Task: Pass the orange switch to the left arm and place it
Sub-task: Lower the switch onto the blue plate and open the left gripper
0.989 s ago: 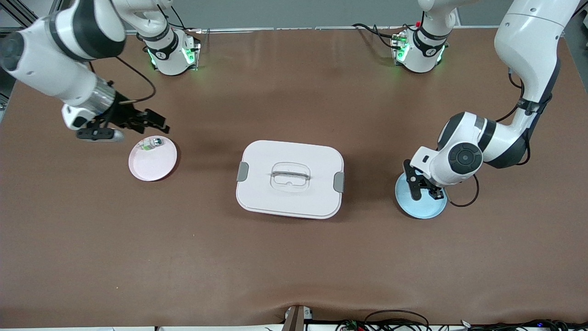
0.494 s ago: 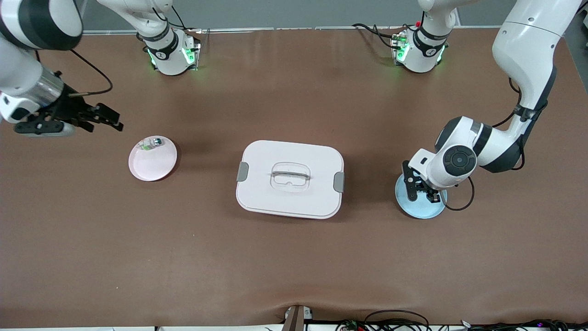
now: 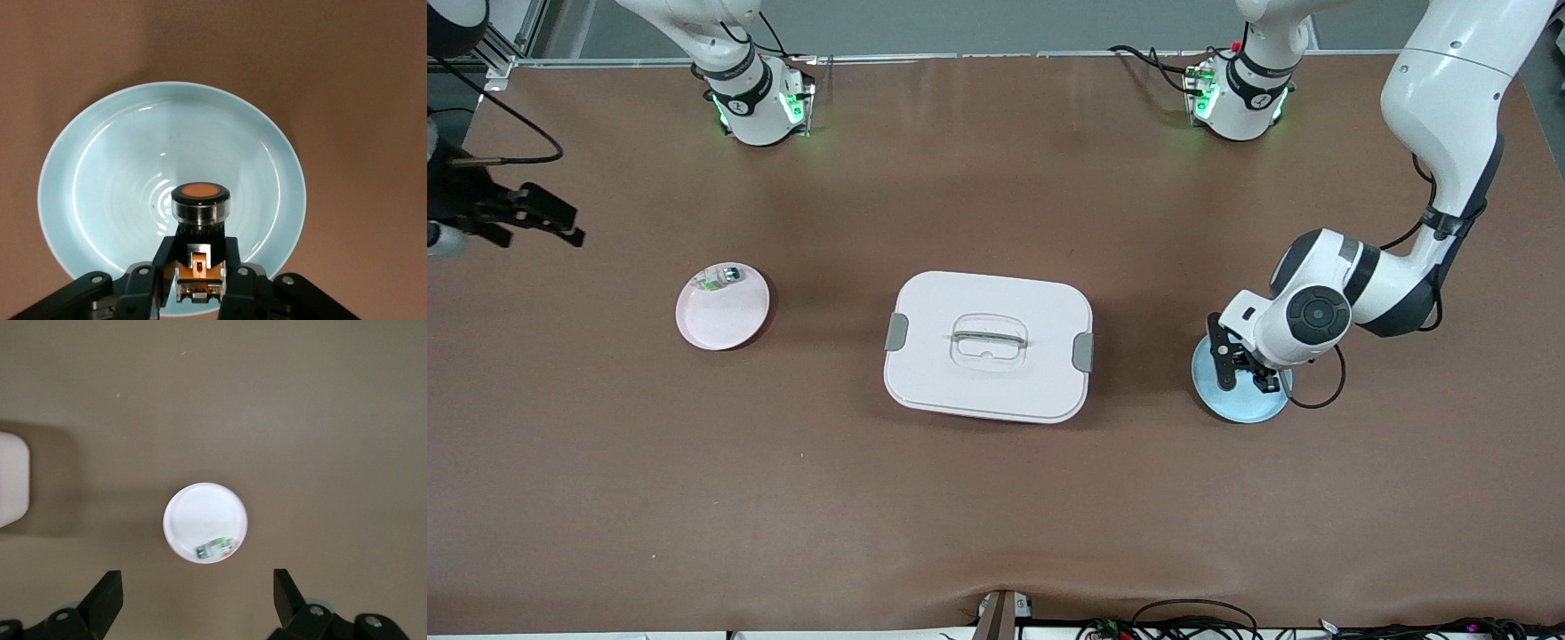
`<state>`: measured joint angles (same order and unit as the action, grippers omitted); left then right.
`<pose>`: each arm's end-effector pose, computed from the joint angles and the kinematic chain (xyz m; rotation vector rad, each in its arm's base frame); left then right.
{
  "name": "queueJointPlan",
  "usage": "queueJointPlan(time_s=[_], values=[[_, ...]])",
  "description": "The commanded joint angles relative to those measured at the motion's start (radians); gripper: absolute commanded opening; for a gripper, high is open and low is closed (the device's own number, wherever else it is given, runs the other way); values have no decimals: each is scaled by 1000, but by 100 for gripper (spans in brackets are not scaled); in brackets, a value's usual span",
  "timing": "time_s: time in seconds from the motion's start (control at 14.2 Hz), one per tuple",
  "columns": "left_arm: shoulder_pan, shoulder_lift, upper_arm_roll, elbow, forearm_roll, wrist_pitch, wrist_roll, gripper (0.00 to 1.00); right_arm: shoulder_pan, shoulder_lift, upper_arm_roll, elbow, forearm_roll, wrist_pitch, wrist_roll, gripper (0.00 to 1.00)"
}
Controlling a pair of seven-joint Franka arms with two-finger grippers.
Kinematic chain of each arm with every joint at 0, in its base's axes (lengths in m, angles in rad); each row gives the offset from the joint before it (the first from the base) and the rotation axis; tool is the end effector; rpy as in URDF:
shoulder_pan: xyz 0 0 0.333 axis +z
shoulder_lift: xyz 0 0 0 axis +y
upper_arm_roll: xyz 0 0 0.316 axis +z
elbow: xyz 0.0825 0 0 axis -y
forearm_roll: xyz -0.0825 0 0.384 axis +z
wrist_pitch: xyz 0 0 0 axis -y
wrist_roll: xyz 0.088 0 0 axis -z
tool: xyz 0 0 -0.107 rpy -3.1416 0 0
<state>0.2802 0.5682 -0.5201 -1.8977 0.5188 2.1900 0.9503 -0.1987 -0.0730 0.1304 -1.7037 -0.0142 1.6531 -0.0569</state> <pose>0.6006 -0.1158 0.2201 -2.2620 2.0842 0.2972 0.5368 -0.0357 0.6082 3.1164 -0.0166 0.0316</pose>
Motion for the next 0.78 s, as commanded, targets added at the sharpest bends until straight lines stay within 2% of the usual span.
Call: queueJointPlan(time_s=[0.0,0.07,0.14,0.21,0.49,0.71], values=[[4,42,-4,23,40,37,2,1,-24,74,18,119,-66,-29,8,100],[4,47,-3,23,43,46,2,8,-37,102,17,165,-53,-39,3,100],[5,45,-3,23,43,48,2,34,-41,122,18,177,-50,-41,2,100],[10,38,-4,20,44,48,2,99,-28,122,18,179,-58,-41,5,100],[16,-40,-14,52,9,30,-4,100,-42,124,18,182,-50,-41,0,100],[13,-111,-14,136,-167,-93,-60,100,-38,128,18,182,-49,-38,5,100]])
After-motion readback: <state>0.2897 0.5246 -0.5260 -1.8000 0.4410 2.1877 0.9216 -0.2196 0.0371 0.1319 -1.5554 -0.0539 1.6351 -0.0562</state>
